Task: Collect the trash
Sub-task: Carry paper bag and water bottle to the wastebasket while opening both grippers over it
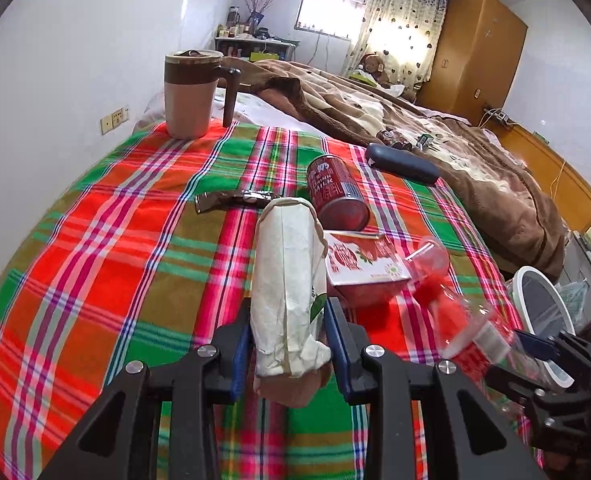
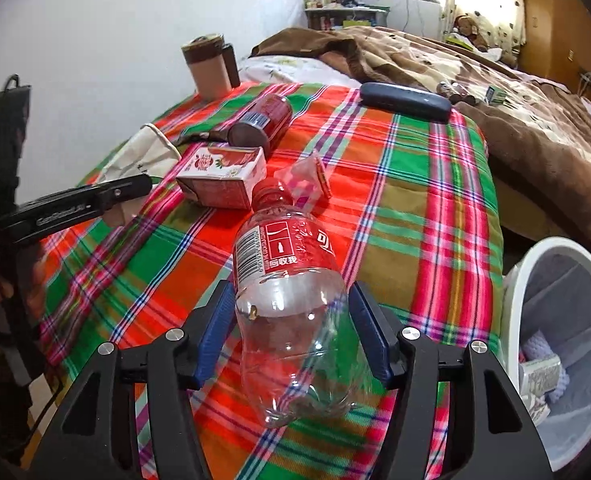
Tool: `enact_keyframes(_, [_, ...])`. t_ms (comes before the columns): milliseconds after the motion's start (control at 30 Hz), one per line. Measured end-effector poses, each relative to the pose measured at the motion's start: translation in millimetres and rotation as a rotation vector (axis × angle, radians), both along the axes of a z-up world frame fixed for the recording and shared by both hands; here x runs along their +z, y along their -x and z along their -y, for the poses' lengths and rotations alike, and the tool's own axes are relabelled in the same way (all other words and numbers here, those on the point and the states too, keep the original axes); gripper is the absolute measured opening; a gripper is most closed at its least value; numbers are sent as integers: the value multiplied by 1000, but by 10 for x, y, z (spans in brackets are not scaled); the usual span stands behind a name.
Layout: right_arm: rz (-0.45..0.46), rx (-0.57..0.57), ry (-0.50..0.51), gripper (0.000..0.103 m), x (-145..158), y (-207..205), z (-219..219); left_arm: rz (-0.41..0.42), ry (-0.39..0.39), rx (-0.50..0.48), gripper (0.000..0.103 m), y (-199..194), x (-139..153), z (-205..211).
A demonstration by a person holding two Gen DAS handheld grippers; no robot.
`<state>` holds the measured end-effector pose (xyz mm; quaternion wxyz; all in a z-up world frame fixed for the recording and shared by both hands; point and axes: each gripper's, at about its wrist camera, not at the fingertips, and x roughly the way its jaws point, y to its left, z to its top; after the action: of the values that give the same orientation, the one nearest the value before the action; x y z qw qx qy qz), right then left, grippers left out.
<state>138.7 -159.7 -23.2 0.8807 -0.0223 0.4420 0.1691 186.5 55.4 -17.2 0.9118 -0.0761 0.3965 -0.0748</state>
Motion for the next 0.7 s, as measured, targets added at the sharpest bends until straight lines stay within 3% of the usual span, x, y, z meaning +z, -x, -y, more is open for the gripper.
enact_keyframes(400, [-9,-26,20,63,-21,4,-57,21,0,-6,34,239,96,75])
enact_keyframes(700, [37,-108,-100,63,56,140,186,51,-7,-27,34,405,210,211])
